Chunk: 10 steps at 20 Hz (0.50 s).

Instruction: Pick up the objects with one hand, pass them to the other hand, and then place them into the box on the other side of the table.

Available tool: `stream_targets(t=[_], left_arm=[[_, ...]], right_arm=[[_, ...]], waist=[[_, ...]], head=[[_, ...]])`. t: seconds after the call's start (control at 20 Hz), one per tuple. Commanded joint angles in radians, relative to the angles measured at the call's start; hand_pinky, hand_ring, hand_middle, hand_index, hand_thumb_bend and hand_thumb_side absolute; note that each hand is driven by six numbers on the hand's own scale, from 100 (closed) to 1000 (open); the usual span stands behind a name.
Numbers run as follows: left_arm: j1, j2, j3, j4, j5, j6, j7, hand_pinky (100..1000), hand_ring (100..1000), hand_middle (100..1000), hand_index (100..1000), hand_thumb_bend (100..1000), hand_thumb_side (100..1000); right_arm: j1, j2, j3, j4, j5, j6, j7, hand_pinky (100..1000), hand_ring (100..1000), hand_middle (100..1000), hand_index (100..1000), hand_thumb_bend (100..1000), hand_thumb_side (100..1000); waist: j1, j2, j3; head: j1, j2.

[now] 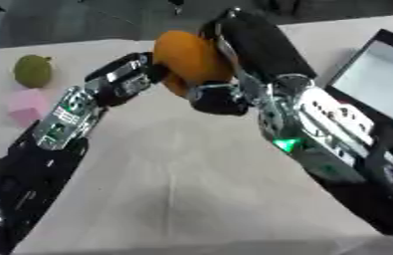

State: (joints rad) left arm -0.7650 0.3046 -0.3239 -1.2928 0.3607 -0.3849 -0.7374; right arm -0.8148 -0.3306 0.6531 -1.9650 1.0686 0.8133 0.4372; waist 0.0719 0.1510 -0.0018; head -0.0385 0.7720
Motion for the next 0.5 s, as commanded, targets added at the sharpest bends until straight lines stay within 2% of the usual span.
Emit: stream_targets(t=[0.05, 0.35, 0.5], left_arm=[[-0.010, 0.041, 0.057, -0.026, 0.033, -0.119, -0.170, 693, 635, 652, 760, 100, 873], [0.001, 0.041, 0.101, -0.004, 0.034, -0.070, -0.170, 697, 657, 678, 762, 153, 917], [0.010, 0.057, 0.127, 0.006, 0.037, -0.060, -0.170, 697, 658, 680, 763, 151, 923]], right_arm=[[-0.013, -0.025, -0.025, -0.014, 0.011, 0.081, 0.073, 471, 248, 129, 282, 100, 288], [-0.010, -0.029, -0.031, -0.013, 0.021, 0.079, 0.072, 468, 248, 128, 281, 100, 286], [-0.008, -0.040, -0.041, -0.012, 0.031, 0.077, 0.072, 470, 250, 131, 281, 100, 282]], waist=[[-0.004, -0.014, 0.002], [-0.006, -0.014, 0.002], [-0.006, -0.014, 0.001]], head=[[-0.005, -0.002], [-0.007, -0.002], [-0.011, -0.002]])
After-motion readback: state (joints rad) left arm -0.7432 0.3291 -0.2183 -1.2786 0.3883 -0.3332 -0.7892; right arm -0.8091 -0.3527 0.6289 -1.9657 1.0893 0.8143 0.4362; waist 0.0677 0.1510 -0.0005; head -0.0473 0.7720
